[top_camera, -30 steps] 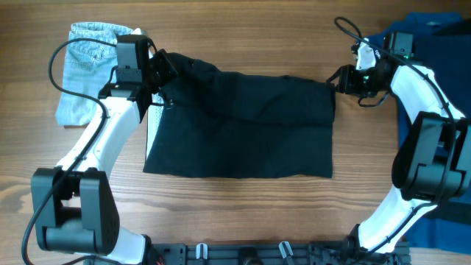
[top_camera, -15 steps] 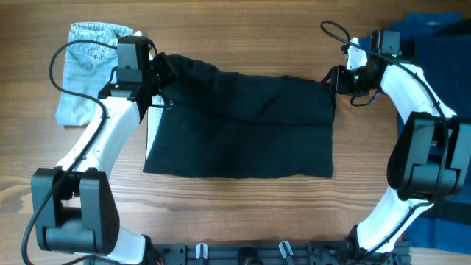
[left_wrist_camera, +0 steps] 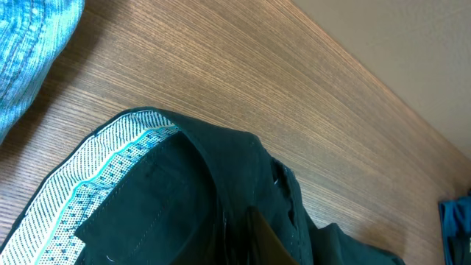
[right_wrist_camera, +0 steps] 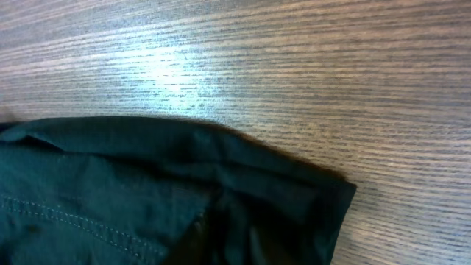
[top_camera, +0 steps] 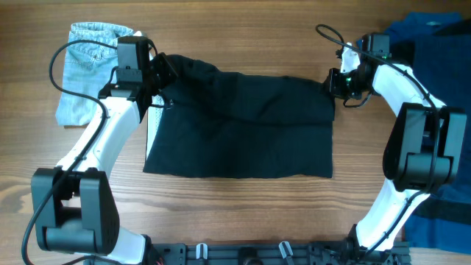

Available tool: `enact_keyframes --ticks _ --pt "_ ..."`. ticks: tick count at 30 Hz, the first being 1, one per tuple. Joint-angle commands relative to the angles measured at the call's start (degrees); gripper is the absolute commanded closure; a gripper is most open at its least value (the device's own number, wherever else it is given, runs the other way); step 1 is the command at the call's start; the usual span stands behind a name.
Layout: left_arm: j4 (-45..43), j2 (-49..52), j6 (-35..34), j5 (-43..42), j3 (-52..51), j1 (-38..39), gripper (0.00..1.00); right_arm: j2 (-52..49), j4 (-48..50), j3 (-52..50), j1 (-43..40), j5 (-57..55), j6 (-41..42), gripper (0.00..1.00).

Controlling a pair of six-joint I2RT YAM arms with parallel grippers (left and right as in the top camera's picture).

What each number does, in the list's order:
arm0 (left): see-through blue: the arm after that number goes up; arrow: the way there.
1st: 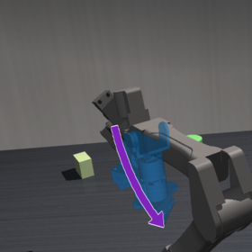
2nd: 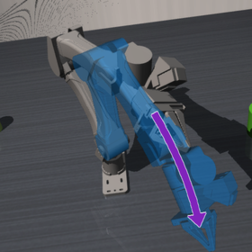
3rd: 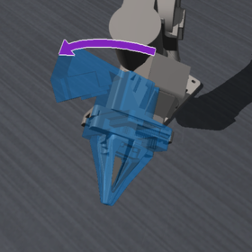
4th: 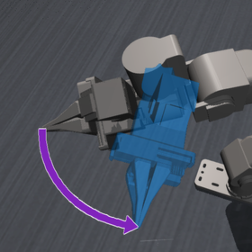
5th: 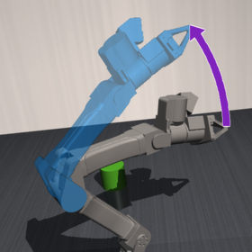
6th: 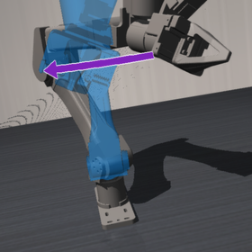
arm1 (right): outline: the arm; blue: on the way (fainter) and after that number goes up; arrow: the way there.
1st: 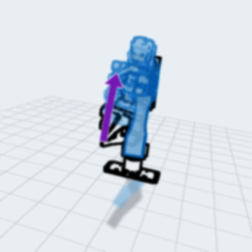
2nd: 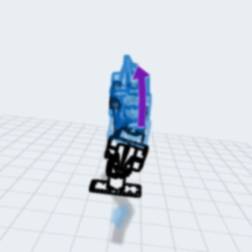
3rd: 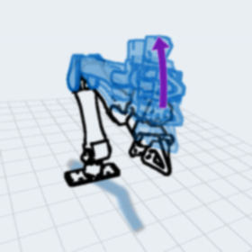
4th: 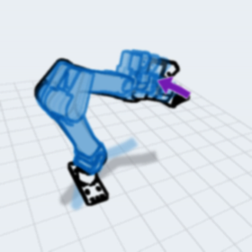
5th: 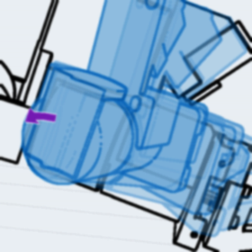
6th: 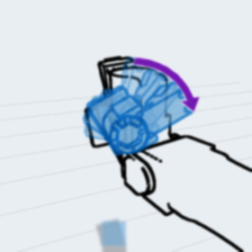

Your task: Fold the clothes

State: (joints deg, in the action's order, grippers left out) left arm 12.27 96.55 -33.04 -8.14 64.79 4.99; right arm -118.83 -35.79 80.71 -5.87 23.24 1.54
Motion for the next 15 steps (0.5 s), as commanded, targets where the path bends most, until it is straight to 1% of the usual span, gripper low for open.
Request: enact_keyframes --ticks 1,2,3,5,10,15 --pt "0.0 0.3 1.3 0.7 0.9 0.2 0.89 -0.3 0.0 0.0 0.2 -0.1 0.1 0.96" --pt "0.0 0.3 1.3 0.7 0.9 0.1 0.94 0.6 0.0 0.1 0.2 0.5 0.0 0.96" --pt "0.0 0.3 1.3 0.7 1.0 0.2 0.96 1.5 0.2 0.1 0.2 0.8 -0.1 0.96" --pt "-0.6 0.2 1.3 0.7 1.0 0.2 0.96 4.7 0.5 0.1 0.2 0.8 -1.7 0.96" --pt "-0.9 0.1 1.3 0.7 1.0 0.2 0.96 12.6 -0.1 0.1 0.2 1.3 -2.2 0.96" --pt "-1.8 0.1 1.3 0.7 1.0 0.1 0.96 14.0 1.1 0.1 0.2 1.5 -1.5 0.96"
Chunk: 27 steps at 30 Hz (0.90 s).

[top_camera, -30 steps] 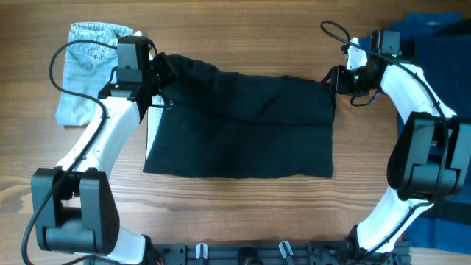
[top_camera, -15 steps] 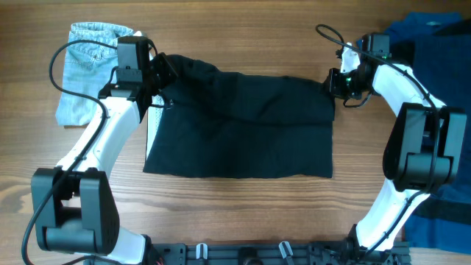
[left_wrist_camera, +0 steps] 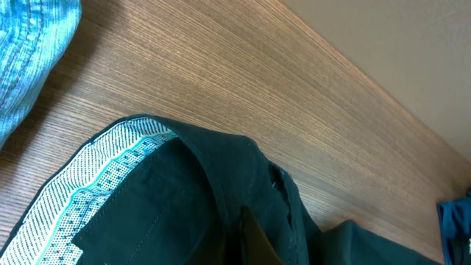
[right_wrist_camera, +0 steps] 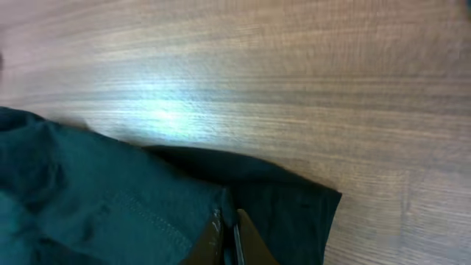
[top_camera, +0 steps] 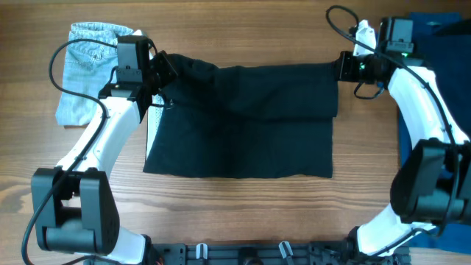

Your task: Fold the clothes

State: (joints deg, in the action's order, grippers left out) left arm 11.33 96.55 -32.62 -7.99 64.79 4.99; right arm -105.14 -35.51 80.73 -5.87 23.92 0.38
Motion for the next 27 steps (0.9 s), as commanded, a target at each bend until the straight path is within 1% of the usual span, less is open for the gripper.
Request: enact_keyframes --ticks 1,9,14,17,20,23,25,27 --pt "-1.6 0.1 0.9 0.6 1.0 0.1 0.96 0.3 1.5 0.0 0.2 0.9 -0.4 0.96" --pt "-7.4 0.1 0.9 0.7 1.1 -0.1 0.96 0.2 11.5 0.0 -1.6 1.6 0.9 0.96" --pt "-13.4 0.1 1.0 4.0 1.1 -0.1 0.96 0.1 17.1 0.0 -2.0 1.6 0.0 0.96" --pt "-15.8 1.0 1.0 4.3 1.1 -0.1 0.96 -1.4 20.0 0.0 -2.0 0.0 -0.3 0.96" --pt "-19.6 4.6 2.7 4.5 1.1 -0.1 0.96 -4.8 23.7 0.0 -2.0 -2.1 -0.9 0.96" --pt "-26.6 10.7 4.9 7.0 1.1 -0.2 0.96 -9.5 29.2 0.0 -2.0 -2.1 -1.9 0.96" --pt "-32.2 14.7 5.3 9.6 1.1 -0.3 0.96 -13.3 34.8 0.0 -2.0 -2.1 -2.8 0.96" --pt "-37.8 18.5 5.3 11.5 1.1 -0.7 0.96 -17.4 42.3 0.0 -2.0 -2.1 -3.4 0.96"
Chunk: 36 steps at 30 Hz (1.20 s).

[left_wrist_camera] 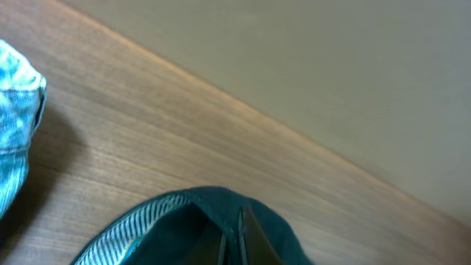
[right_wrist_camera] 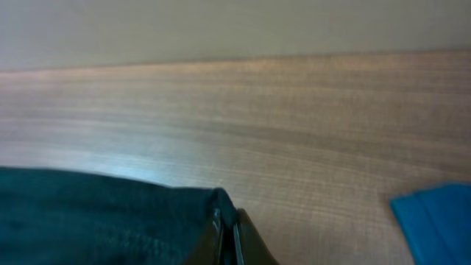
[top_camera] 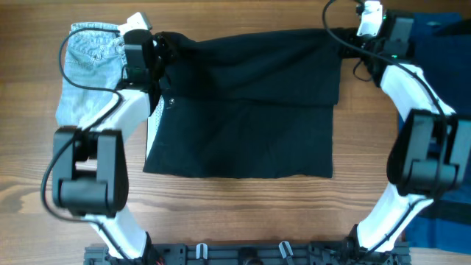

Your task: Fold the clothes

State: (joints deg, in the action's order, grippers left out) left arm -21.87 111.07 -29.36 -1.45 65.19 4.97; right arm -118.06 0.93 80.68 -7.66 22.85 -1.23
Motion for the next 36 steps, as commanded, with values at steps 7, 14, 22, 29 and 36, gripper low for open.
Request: enact_keyframes --ticks 7,14,22,29,36 --pt "-12.4 10.1 2.0 5.1 1.9 -3.7 0.96 -12.1 26.7 0.1 0.3 -1.1 -3.3 0.96" --pt "-12.7 10.4 2.1 1.1 4.7 -4.6 0.79 -13.7 31.7 0.1 1.8 -6.6 -3.3 0.53" --pt "14.9 9.0 10.0 -7.7 26.1 -4.5 0.16 -2.5 14.5 7.6 1.7 -0.7 2.3 0.40" --pt "55.7 5.5 12.6 -7.7 38.9 -4.6 0.00 13.4 -27.4 10.0 1.7 -0.9 1.5 0.45" --pt "77.4 5.2 12.2 -7.7 38.9 -4.5 0.00 14.2 -48.8 2.9 1.7 -1.0 3.0 0.89"
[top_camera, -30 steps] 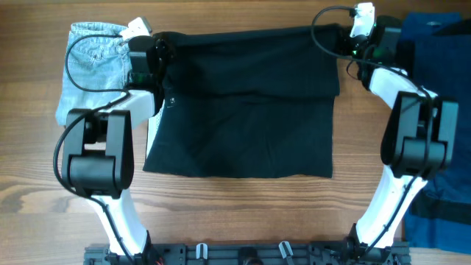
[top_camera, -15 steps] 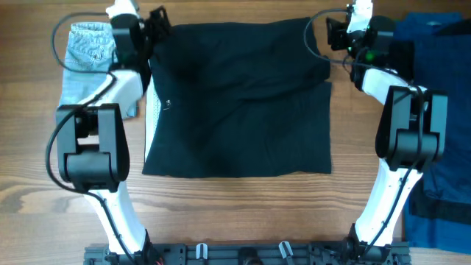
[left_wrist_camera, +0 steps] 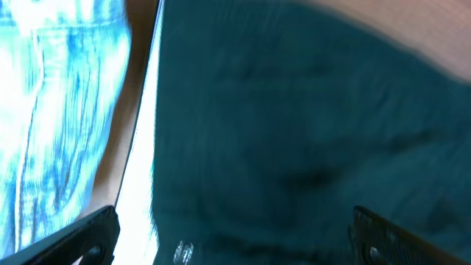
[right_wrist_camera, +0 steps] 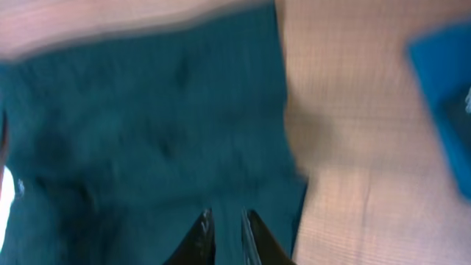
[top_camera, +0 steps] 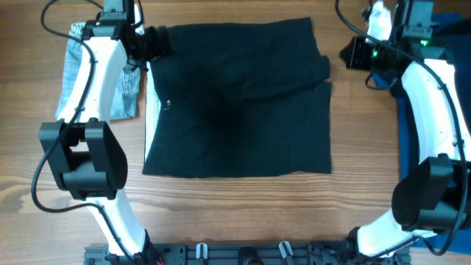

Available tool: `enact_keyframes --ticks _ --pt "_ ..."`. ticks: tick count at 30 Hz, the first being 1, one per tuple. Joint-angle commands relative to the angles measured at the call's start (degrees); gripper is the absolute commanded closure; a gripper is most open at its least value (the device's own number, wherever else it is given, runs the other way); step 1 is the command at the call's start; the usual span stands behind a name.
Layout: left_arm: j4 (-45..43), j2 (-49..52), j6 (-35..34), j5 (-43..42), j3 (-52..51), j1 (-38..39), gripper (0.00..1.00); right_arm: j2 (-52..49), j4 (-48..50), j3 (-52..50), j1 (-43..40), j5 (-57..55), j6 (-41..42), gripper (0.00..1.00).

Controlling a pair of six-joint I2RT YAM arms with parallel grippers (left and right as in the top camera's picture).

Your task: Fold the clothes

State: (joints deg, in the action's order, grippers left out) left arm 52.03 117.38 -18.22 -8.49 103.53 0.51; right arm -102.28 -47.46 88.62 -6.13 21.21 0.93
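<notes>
A black garment (top_camera: 235, 96) lies spread on the wooden table (top_camera: 235, 213), rumpled near its upper right corner. A white mesh lining (left_wrist_camera: 143, 147) shows along its left edge. My left gripper (top_camera: 153, 43) sits at the garment's far left corner. In the left wrist view the gripper (left_wrist_camera: 235, 239) is open wide over the black cloth, holding nothing. My right gripper (top_camera: 352, 55) hangs just right of the far right corner. In the right wrist view the gripper (right_wrist_camera: 226, 228) shows a narrow gap between its tips, with cloth beneath and nothing held.
Folded light-blue jeans (top_camera: 88, 66) lie to the left of the garment, beside my left arm. Blue cloth (top_camera: 449, 11) lies at the table's right side, behind and under my right arm.
Both grippers were shut on the garment's far corners, holding that edge taut. Now both have let go. The far edge lies on the table, and my right gripper is off to the right.
At first both grippers were shut on the corners of the garment's upper layer, lying partway down the cloth. At each later moment the held corners were farther toward the back of the table. Now the layer lies unfolded and both grippers are free.
</notes>
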Motion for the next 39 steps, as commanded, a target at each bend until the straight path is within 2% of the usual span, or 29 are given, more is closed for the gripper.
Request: enact_keyframes --ticks 1,5,8,12,16,18,22,28,32,39 --pt "4.7 -1.1 1.1 -0.7 0.6 0.0 0.00 -1.6 1.2 -7.2 0.2 0.7 0.8 0.89" --pt "8.0 -1.1 1.1 -0.7 0.3 0.0 0.00 -1.8 12.1 -16.5 0.3 0.8 0.8 0.90" --pt "8.9 -1.1 1.0 -0.7 -0.9 0.0 0.00 -2.5 20.9 -21.8 1.0 0.7 0.7 0.96" --pt "8.9 -1.1 1.0 -0.7 -3.9 0.0 0.00 -5.4 29.9 -25.3 1.8 0.7 0.8 0.96" --pt "8.4 -1.1 1.0 -0.7 -6.0 0.0 0.00 -9.8 32.5 -25.4 2.5 0.7 0.8 0.96" --pt "7.8 -1.1 1.0 -0.7 -6.6 0.0 0.00 -11.7 32.5 -25.4 2.5 0.5 0.8 0.96" --pt "6.6 -1.0 1.1 -0.7 -8.2 0.0 0.00 -14.5 29.1 -25.4 2.5 -12.5 8.2 0.96" --pt "6.1 -0.8 1.1 -0.7 -10.9 0.0 0.00 -14.3 20.2 -25.4 2.3 -22.8 11.1 0.96" --pt "6.1 -0.8 1.1 -0.7 -11.1 0.0 0.00 -13.7 16.9 -25.0 1.5 -23.2 11.0 0.96" --pt "6.6 -0.8 1.1 -4.8 -11.1 0.0 0.00 -11.1 5.0 -22.2 -0.3 -24.4 11.1 0.95"
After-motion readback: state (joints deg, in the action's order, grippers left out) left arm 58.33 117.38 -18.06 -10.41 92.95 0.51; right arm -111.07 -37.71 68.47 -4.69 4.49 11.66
